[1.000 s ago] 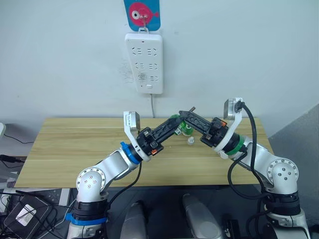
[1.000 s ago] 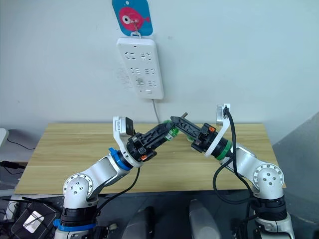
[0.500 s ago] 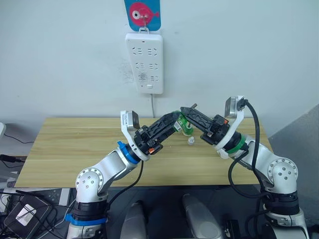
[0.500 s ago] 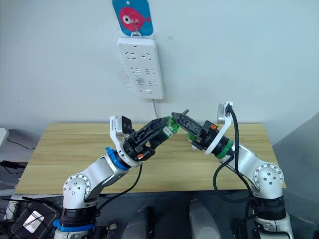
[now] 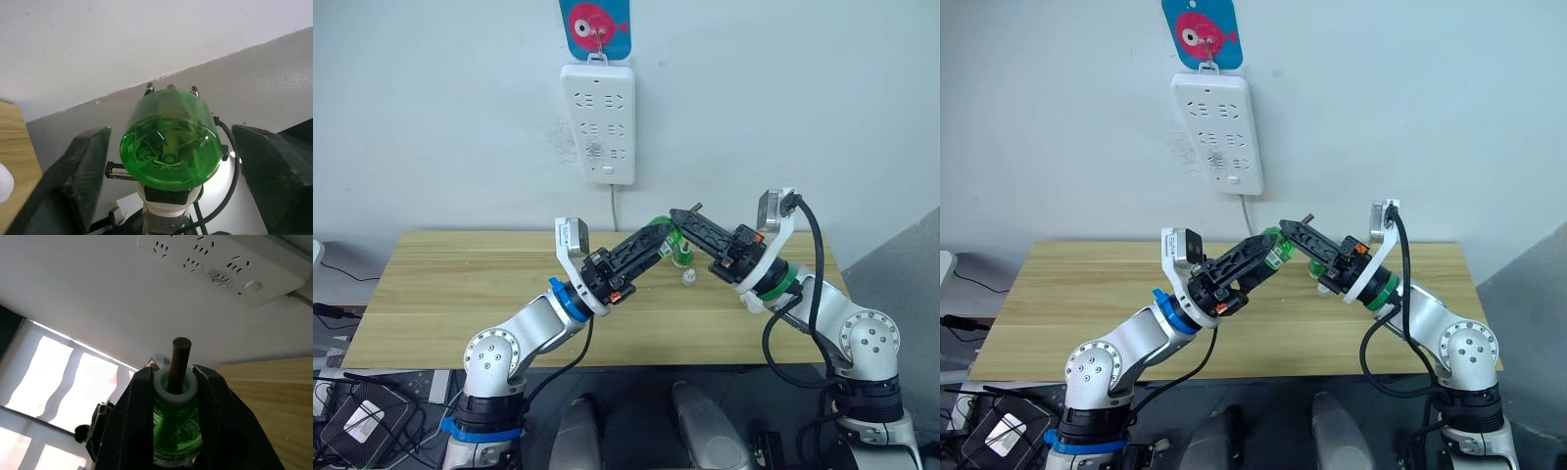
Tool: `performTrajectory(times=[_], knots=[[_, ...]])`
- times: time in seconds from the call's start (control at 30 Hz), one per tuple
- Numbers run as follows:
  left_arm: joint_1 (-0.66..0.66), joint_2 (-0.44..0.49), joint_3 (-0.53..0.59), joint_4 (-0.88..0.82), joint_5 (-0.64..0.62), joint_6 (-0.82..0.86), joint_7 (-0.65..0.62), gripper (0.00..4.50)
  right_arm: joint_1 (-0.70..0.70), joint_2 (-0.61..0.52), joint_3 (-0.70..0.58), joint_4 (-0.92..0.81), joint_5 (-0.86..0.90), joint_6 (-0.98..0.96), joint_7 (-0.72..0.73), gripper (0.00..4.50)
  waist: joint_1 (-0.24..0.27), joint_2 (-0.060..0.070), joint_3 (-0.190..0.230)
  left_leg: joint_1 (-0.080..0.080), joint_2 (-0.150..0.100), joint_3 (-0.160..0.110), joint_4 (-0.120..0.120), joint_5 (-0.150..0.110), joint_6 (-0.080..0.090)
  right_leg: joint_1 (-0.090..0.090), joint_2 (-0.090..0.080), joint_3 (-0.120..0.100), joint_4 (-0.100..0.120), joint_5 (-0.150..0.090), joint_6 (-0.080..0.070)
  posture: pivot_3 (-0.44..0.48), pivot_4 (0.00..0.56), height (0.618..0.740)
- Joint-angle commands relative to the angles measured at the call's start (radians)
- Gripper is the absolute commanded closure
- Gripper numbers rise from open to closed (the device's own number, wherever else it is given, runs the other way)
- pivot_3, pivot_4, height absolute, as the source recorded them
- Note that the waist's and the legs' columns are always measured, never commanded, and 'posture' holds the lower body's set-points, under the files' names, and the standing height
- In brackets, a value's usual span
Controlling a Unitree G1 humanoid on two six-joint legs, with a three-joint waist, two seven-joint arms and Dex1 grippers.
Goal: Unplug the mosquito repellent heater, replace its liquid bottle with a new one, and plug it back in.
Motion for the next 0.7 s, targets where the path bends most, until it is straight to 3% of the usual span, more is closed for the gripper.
performTrajectory(times=[0.03, 0.1, 0.37, 0.47, 0.57, 0.63, 0.7], knots=[[-0.013, -0.002, 0.008, -0.031, -0.008, -0.007, -0.018, 1.52, -0.014, -0.004, -0.010, -0.030, 0.034, -0.007, 0.006, 3.68, 0.000, 0.000, 0.000, 0.000, 0.000, 0.000, 0.000, 0.000, 0.000, 0.000, 0.000, 0.000, 0.000, 0.000, 0.000, -0.203, 0.204, 0.736], [-0.012, -0.001, 0.006, -0.033, -0.011, -0.007, -0.022, 2.16, -0.013, -0.006, -0.010, -0.032, 0.039, -0.007, 0.006, 3.68, 0.000, 0.000, 0.000, 0.000, 0.000, 0.000, 0.000, 0.000, 0.000, 0.000, 0.000, 0.000, 0.000, 0.000, 0.000, -0.203, 0.204, 0.736], [0.000, 0.009, -0.009, -0.048, -0.002, 0.004, -0.041, 2.22, -0.001, -0.027, -0.008, -0.040, 0.082, 0.003, 0.012, 3.68, 0.001, 0.000, 0.000, -0.001, 0.000, 0.000, 0.000, 0.000, 0.000, 0.000, 0.000, 0.000, 0.000, 0.000, 0.000, -0.203, 0.203, 0.736], [-0.005, 0.021, -0.011, -0.054, 0.020, 0.009, -0.058, 2.22, 0.000, -0.051, -0.029, -0.025, 0.049, -0.002, 0.013, 2.69, 0.001, 0.000, 0.000, -0.001, 0.000, 0.000, 0.000, 0.000, 0.000, 0.000, 0.000, 0.000, 0.000, 0.000, 0.000, -0.204, 0.207, 0.736], [-0.020, 0.059, -0.018, -0.073, 0.104, 0.017, -0.118, 2.22, -0.008, -0.152, -0.081, 0.030, -0.014, 0.023, 0.054, 1.59, 0.001, 0.000, 0.000, -0.001, 0.000, 0.000, 0.000, 0.000, 0.000, 0.000, 0.000, 0.000, 0.000, 0.000, 0.000, -0.208, 0.210, 0.736], [-0.030, 0.089, -0.037, -0.099, 0.198, 0.015, -0.165, 2.22, -0.005, -0.242, -0.108, 0.067, -0.070, 0.052, 0.094, 0.90, 0.004, 0.000, 0.000, -0.001, -0.001, 0.000, 0.001, 0.000, 0.000, 0.000, 0.000, 0.000, 0.000, 0.000, 0.000, -0.210, 0.215, 0.736], [-0.039, 0.158, -0.105, -0.149, 0.401, -0.029, -0.280, 2.22, 0.012, -0.352, -0.125, 0.093, -0.161, 0.086, 0.169, 0.08, 0.007, 0.000, 0.000, -0.001, -0.001, 0.000, 0.001, 0.000, 0.000, 0.000, 0.000, 0.001, -0.001, 0.000, 0.000, -0.213, 0.219, 0.736]])
